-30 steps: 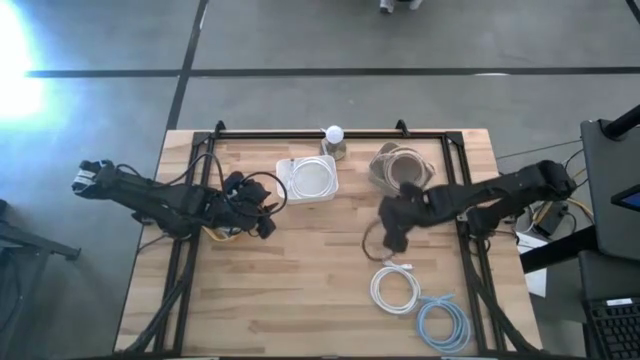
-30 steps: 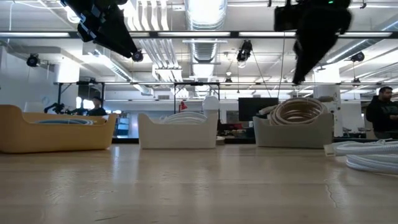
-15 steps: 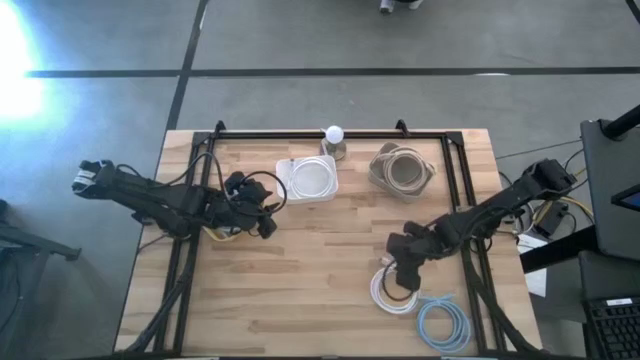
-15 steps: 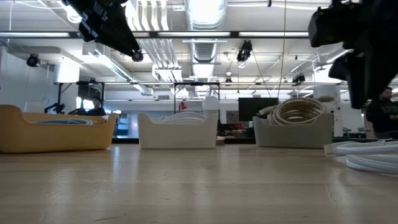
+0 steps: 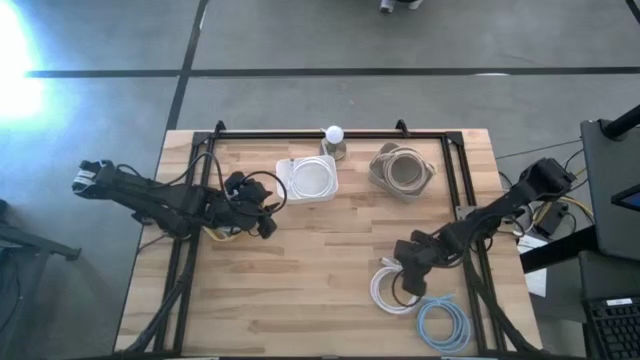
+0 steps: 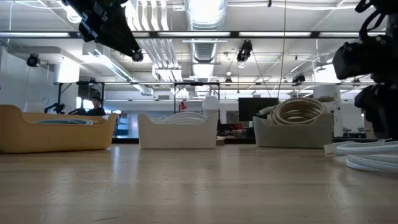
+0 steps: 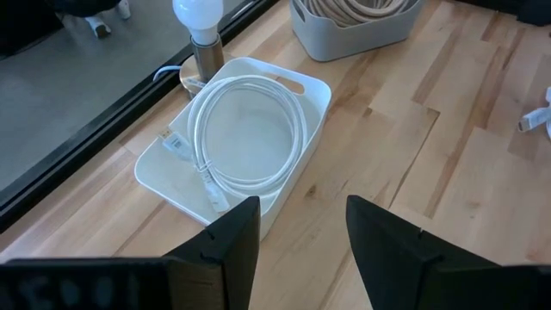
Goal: Sort HDMI cables
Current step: Put the white hdmi cable into the white bin
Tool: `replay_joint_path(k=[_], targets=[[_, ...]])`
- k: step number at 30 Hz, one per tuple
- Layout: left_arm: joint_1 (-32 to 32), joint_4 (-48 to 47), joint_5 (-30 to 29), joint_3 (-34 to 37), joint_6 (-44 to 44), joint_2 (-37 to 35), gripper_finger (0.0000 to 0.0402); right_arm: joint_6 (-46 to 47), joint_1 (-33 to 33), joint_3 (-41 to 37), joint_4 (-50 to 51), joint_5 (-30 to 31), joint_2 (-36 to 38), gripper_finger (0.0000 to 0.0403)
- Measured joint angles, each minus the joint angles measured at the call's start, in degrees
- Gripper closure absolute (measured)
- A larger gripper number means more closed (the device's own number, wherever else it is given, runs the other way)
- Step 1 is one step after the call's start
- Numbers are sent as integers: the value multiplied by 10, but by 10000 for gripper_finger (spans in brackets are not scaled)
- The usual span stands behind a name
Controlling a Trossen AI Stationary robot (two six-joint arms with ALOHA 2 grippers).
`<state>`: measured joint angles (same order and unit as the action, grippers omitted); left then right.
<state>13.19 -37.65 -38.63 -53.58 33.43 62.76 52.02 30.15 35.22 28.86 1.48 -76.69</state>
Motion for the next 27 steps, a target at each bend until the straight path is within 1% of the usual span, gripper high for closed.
replay_joint_path(k=[5, 9, 12, 20, 27], targets=[[0, 0, 0, 0, 0, 0, 223, 25, 0, -43, -104, 3, 0, 232], [0, 0, 0, 0, 0, 0, 223, 23, 0, -67, -135, 7, 0, 243], [0, 0, 0, 0, 0, 0, 223, 18, 0, -76, -139, 26, 1, 258], [0, 0, 0, 1, 0, 0, 223, -23, 0, -67, -141, 36, 0, 309], [0, 1, 0, 1, -2, 0, 223, -52, -7, -19, -142, 98, -1, 357]])
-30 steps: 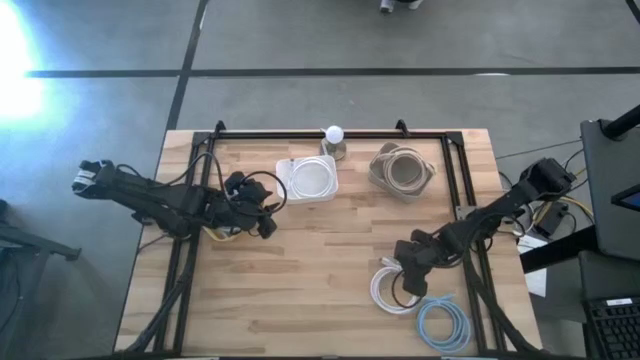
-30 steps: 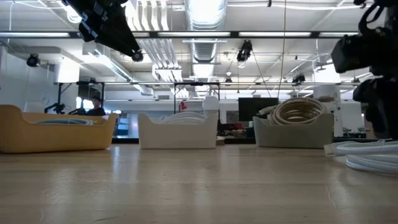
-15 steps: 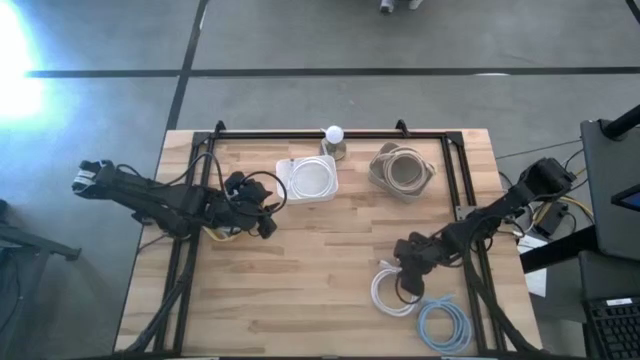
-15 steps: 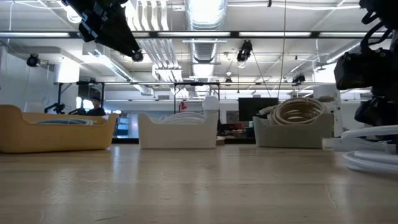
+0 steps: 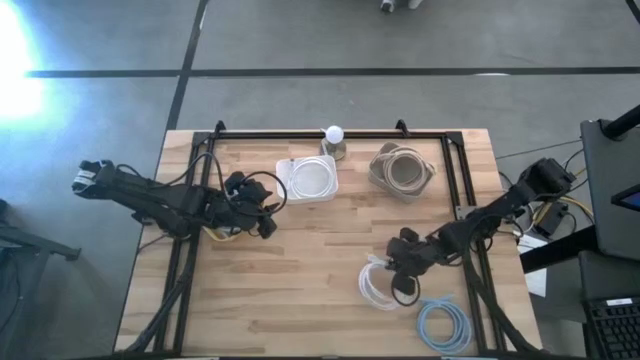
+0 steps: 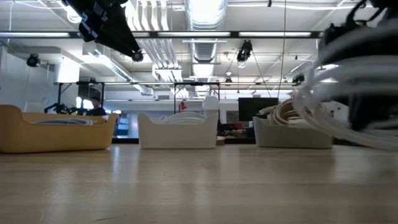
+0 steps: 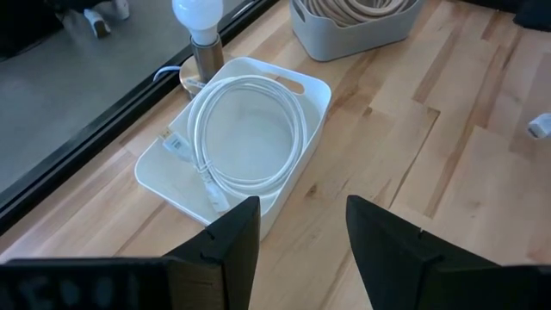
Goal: Sort HDMI cables
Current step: Put the white hdmi cable into the white bin
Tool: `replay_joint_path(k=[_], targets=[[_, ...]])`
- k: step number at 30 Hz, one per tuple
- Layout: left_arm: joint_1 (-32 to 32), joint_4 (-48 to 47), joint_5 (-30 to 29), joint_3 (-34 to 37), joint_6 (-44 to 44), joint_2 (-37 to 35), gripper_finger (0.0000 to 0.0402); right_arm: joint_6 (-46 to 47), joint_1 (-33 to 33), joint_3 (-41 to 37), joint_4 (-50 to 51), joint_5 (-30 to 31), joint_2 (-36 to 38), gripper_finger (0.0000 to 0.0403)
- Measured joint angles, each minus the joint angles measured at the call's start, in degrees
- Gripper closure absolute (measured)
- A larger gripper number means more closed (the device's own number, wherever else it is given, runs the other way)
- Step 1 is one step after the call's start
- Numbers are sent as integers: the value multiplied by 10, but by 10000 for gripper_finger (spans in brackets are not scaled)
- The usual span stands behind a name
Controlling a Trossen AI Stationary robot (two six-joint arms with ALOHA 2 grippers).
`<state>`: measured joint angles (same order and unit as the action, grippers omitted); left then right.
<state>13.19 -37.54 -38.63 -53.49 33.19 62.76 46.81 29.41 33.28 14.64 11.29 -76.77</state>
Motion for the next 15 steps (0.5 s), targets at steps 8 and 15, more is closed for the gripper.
replay_joint_path(k=[8, 15], targets=[[0, 0, -2, 0, -3, 0, 223, -123, -50, 67, 0, 171, 0, 379], [0, 0, -4, 0, -15, 0, 223, -290, -127, 136, -37, 342, 0, 384]])
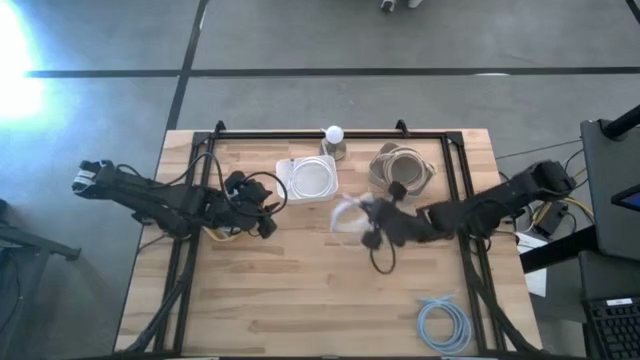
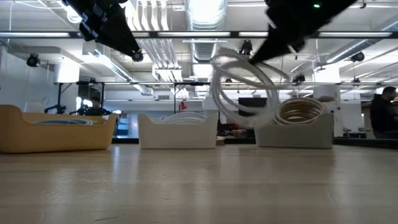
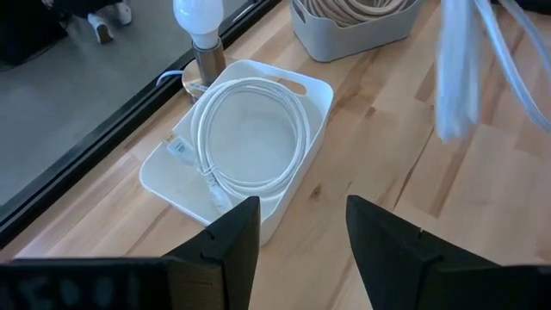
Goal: Sort HDMI cables
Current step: Put the white hdmi cable into the white bin
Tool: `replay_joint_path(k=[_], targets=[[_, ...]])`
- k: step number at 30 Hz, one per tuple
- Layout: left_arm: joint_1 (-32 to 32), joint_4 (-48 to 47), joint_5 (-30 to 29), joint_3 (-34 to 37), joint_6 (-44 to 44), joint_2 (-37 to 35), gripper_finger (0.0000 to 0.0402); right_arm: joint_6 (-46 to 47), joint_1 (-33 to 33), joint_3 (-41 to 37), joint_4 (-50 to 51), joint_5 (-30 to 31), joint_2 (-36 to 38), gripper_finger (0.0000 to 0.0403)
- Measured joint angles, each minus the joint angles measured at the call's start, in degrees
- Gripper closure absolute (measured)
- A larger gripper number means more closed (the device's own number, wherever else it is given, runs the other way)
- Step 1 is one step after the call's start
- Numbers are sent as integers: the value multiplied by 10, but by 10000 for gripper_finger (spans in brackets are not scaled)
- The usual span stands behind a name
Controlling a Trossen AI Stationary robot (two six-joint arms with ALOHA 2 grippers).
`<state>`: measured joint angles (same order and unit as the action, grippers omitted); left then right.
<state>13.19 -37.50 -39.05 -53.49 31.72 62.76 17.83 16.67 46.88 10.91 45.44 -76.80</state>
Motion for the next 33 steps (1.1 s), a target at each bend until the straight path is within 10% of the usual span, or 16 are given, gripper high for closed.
replay_joint_path(k=[10, 33], targets=[[0, 0, -14, 1, -3, 0, 223, -209, -125, 77, -197, -48, -93, 385], [0, -4, -12, 3, -3, 0, 223, -378, -228, 381, -138, 5, -430, 385]])
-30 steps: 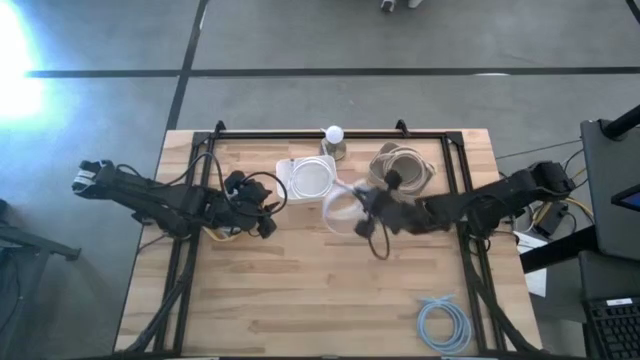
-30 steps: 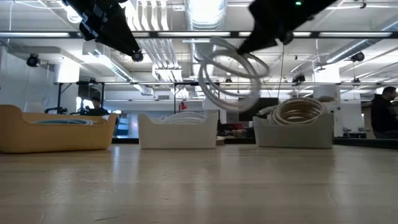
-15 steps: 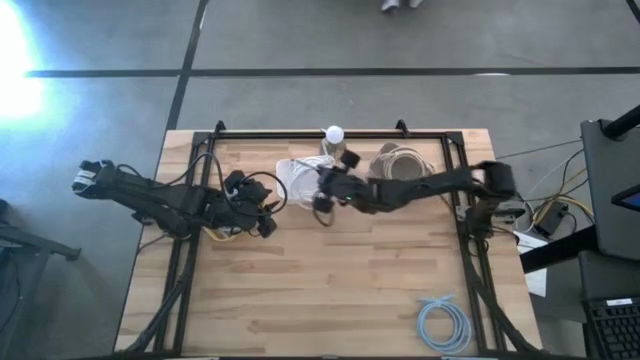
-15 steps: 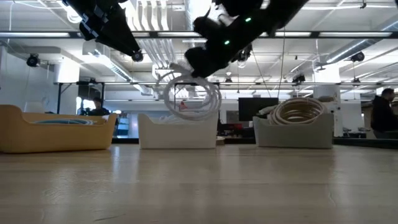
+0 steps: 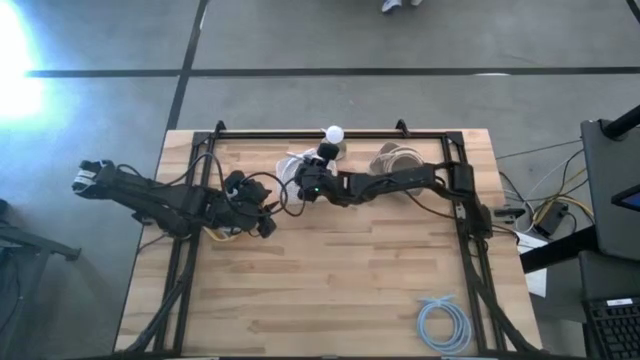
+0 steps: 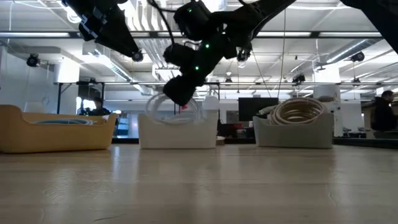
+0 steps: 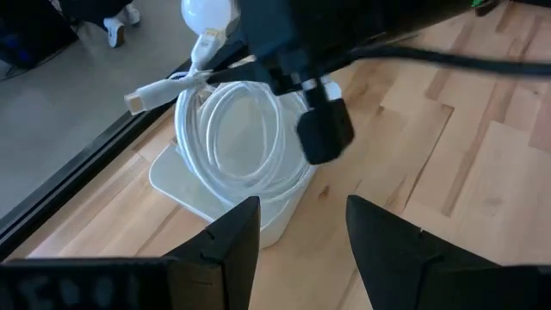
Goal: Sort HDMI cables
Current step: Put the white hdmi cable into the white bin, then put the blue hdmi cable into the yellow bin
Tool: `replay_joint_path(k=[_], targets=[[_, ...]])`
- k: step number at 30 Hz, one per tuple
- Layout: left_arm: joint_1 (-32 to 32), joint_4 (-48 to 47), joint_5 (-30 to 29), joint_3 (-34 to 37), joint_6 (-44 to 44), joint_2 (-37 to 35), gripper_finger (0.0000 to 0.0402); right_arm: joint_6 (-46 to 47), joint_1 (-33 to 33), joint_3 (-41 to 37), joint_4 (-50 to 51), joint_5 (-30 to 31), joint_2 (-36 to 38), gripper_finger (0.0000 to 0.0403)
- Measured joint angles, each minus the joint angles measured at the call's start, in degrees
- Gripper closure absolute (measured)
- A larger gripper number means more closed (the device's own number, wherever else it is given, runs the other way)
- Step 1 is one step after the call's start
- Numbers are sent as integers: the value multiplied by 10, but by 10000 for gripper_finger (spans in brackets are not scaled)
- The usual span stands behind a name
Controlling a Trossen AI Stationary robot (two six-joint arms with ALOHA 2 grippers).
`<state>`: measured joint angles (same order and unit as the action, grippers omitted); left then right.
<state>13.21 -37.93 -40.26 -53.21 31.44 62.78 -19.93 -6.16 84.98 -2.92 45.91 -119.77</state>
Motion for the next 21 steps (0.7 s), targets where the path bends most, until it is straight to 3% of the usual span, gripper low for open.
replay_joint_path(k=[21], targets=[[0, -2, 0, 0, 4, 0, 223, 61, -43, 8, 55, 5, -8, 346]])
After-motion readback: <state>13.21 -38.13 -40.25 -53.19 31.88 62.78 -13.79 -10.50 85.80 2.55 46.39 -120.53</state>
